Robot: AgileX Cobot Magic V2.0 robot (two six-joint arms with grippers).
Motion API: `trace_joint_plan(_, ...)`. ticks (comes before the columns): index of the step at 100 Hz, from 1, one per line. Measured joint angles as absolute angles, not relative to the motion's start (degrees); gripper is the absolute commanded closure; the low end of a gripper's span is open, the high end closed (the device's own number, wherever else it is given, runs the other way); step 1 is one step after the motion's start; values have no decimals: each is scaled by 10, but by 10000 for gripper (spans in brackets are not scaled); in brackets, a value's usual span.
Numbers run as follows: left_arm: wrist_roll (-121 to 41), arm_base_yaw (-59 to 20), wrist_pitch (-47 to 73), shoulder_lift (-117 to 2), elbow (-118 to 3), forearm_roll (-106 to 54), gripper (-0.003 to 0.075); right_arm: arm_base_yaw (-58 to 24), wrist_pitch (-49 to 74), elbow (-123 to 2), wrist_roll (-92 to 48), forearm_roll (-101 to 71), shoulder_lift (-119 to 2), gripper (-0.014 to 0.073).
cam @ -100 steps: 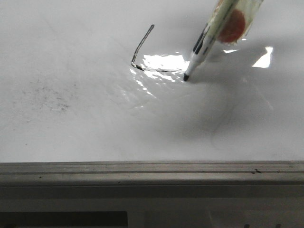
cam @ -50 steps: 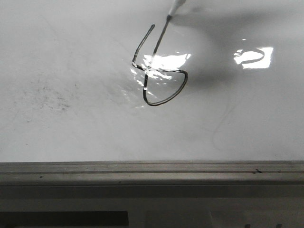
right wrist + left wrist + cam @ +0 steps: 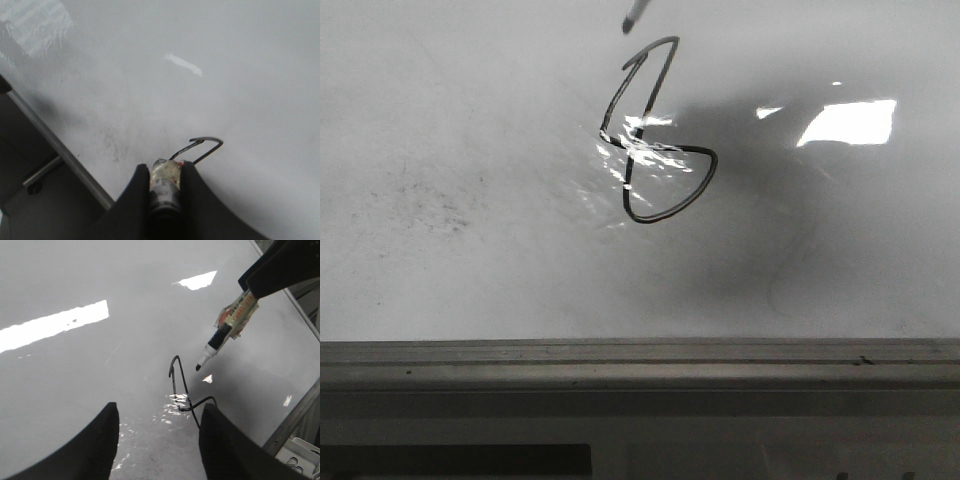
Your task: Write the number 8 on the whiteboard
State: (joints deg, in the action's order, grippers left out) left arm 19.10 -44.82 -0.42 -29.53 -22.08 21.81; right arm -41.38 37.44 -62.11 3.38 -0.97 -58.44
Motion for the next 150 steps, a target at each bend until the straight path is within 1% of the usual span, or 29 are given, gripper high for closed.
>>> trace_joint_plan(20,191,-465,-107,-430,-221,251,386,-434,380,-569,38,-25,-599,657)
trace_joint_plan(42,191,-490,-216,-559,-221,290,387,-456,374,-564,58,-34,-617,657)
trace_joint_plan(60,191,-490,-251,-637,-232,291,387,-466,360,-564,81,-38,-623,657)
trace_joint_plan(78,191,-490,-264,-677,-250,291,394,-467,360,-564,87,-41,-624,657)
trace_joint_plan(82,191,-490,-264,-684,-250,291,416,-467,360,-564,88,-42,-624,657)
trace_joint_plan(84,191,-490,-264,-686,-250,291,447,-467,360,-564,88,-42,-624,657)
trace_joint_plan(85,191,-490,-264,-686,-250,291,447,-467,360,-564,88,-42,-624,657)
trace_joint_plan(86,191,-490,-264,-689,-250,291,478,-467,360,-564,88,-42,-624,657)
trace_joint_plan(89,191,-490,-264,-691,-250,291,515,-467,360,-564,89,-42,-624,657)
trace_joint_plan(90,191,-490,-264,-693,-250,291,542,-467,360,-564,88,-42,-624,657)
trace_joint_plan(92,191,-490,-264,-693,-250,291,570,-467,360,-564,88,-42,-624,657)
trace_joint_plan(93,191,-490,-264,-694,-250,291,613,-467,361,-564,88,-42,-624,657)
trace_joint_plan(94,191,-490,-264,-694,-250,291,613,-467,361,-564,88,-42,-624,657)
trace_joint_plan(97,191,-490,-264,-695,-250,291,687,-467,364,-564,89,-42,-624,657)
trace_joint_plan(99,191,-490,-266,-695,-250,291,716,-467,365,-564,89,-42,-624,655)
trace_joint_plan(100,191,-490,-266,-696,-250,291,743,-467,365,-564,89,-42,-624,653)
trace_joint_plan(101,191,-490,-267,-696,-250,291,740,-467,365,-564,89,-42,-624,651)
trace_joint_plan(106,186,-491,-267,-696,-250,298,741,-467,365,-564,89,-42,-624,610)
trace_joint_plan(111,182,-492,-267,-696,-250,305,741,-467,364,-562,90,-42,-624,517)
trace_joint_plan(115,182,-492,-268,-697,-250,306,741,-467,360,-561,90,-42,-624,402)
trace_joint_plan(116,182,-493,-268,-697,-250,306,741,-467,360,-561,90,-42,-624,360)
trace_joint_plan(118,182,-493,-268,-697,-250,306,741,-467,360,-561,90,-42,-624,317)
trace_joint_plan(119,182,-493,-269,-697,-250,306,741,-467,360,-561,90,-41,-624,275)
trace_joint_plan(123,185,-493,-269,-697,-250,299,741,-467,364,-561,90,-41,-624,165)
trace_joint_plan(128,187,-493,-269,-696,-250,284,741,-467,368,-560,90,-41,-624,94)
trace_joint_plan(134,186,-493,-261,-691,-250,258,741,-467,368,-560,90,-41,-624,102)
trace_joint_plan(144,187,-493,-234,-665,-250,206,741,-467,370,-560,90,-41,-624,169)
trace_joint_plan(150,187,-493,-205,-649,-250,179,741,-467,369,-560,90,-41,-624,195)
